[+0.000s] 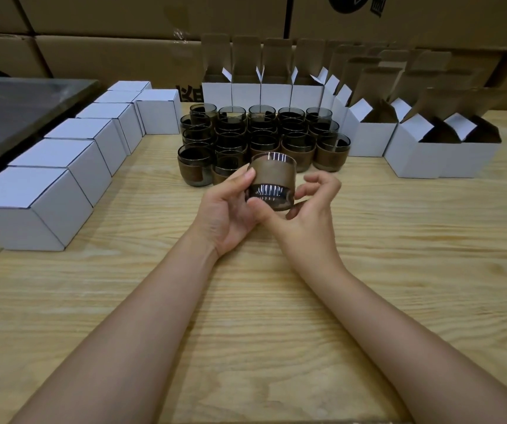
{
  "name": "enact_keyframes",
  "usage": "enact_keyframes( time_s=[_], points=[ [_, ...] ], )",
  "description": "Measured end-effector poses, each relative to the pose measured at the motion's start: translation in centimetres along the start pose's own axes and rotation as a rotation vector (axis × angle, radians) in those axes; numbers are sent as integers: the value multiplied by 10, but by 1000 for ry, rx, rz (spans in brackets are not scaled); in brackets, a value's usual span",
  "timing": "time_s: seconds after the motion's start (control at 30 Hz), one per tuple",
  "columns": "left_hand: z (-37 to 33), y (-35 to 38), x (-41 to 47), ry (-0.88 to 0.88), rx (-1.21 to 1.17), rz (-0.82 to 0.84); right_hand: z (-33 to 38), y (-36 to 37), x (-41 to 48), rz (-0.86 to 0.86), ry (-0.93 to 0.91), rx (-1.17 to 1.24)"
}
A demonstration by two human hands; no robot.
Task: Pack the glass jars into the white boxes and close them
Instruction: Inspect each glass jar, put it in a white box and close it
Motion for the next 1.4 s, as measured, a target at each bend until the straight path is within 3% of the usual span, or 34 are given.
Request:
enact_keyframes(
  time_s=[0.43,0.7,0.9,1.2,1.4],
  points=[
    [-5,23,-2,37,-53,246,1,7,-4,14,-37,95],
    [3,19,-2,-56,-10,205,-7,-2,0,-53,10,190],
    [1,11,0,-9,150,105,-11,10,0,21,51,255],
    [-11,0,0,64,145,8,-11,0,2,-9,61,91],
    [-10,3,-2,80,176,36,-6,3,-1,12,11,-33]
  ],
)
Point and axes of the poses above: each hand's wrist, its own x-axis towards the middle knuckle, its own y-axis out of the palm, z = x × y, the point moved 10 cm from there along x, towards the middle knuckle, and after that the axes turned 4 degrees about z, right-handed, at the moved point
